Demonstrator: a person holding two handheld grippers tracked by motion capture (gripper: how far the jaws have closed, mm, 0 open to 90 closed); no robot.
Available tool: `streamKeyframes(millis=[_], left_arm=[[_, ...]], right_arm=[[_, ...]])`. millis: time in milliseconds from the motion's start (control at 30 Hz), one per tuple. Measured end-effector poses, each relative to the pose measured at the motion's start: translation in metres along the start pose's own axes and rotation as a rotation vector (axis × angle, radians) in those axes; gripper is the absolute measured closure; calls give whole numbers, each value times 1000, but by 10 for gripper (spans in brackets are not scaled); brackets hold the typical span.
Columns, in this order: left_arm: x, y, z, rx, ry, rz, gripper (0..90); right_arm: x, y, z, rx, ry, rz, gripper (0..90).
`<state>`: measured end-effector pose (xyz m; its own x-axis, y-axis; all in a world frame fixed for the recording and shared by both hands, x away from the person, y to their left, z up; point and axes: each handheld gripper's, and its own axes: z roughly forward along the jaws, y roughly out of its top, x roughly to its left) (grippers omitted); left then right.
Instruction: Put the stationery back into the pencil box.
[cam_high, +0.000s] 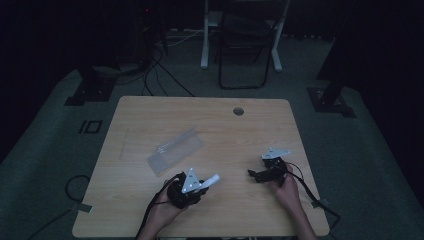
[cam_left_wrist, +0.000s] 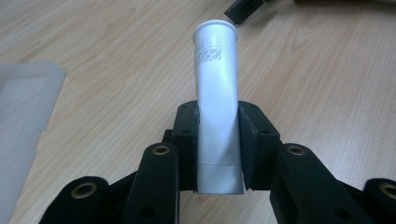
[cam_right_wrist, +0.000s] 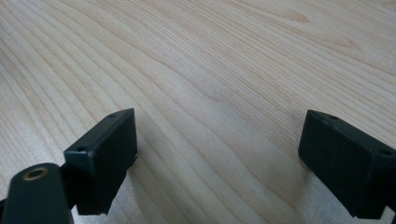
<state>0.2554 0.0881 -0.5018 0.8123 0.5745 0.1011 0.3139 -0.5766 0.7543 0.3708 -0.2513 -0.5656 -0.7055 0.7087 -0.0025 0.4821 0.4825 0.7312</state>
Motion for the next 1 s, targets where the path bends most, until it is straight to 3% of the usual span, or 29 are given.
streamKeyframes(millis=[700,1000], left_arm=[[15,-3,-5,-9,51,-8,711],[22,-4,-8,-28,45,-16,711]], right_arm=[[0,0,0,0,0,0,115],[0,0,0,0,0,0,115]])
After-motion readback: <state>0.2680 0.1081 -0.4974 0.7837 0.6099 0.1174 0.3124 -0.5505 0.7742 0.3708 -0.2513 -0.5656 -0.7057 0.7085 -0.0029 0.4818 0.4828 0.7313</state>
